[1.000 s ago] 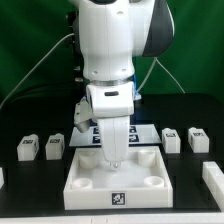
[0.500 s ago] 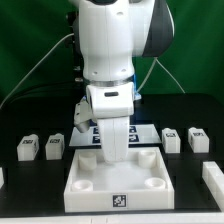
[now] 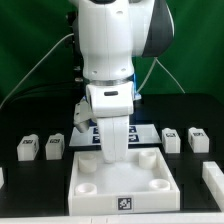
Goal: Assemble one leg
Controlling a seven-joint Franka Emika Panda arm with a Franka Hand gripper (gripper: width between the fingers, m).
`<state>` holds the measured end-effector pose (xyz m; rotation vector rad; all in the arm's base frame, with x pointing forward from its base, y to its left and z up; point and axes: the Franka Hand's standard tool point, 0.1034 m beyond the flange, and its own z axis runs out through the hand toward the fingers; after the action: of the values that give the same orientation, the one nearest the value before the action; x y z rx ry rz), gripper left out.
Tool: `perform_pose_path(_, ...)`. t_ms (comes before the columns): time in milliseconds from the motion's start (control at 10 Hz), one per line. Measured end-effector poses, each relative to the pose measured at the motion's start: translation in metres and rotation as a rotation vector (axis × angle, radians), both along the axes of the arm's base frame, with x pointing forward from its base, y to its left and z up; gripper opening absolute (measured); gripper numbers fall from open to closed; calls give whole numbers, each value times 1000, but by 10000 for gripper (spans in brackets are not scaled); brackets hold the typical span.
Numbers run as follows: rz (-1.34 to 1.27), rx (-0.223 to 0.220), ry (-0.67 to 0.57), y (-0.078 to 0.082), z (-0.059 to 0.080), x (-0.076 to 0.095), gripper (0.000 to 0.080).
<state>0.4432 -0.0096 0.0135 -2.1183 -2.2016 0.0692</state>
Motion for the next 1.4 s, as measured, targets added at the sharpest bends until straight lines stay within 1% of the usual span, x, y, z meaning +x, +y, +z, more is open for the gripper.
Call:
perform_pose_path(300, 0, 0, 0, 0, 0, 0, 65)
perform_pose_path(400, -3, 1, -5, 3, 1, 4, 65)
perform_pose_path(500, 2, 6, -23, 13, 4, 17, 65)
perform_pose_path(800, -21, 31, -44, 51, 1, 40, 64)
perform_pose_path(900, -29, 37, -49, 61, 1, 46, 64)
perform_pose_path(1000, -45, 40, -47, 68, 0, 47, 64)
perform_pose_path(1400, -66, 38, -44, 68, 0, 47, 64)
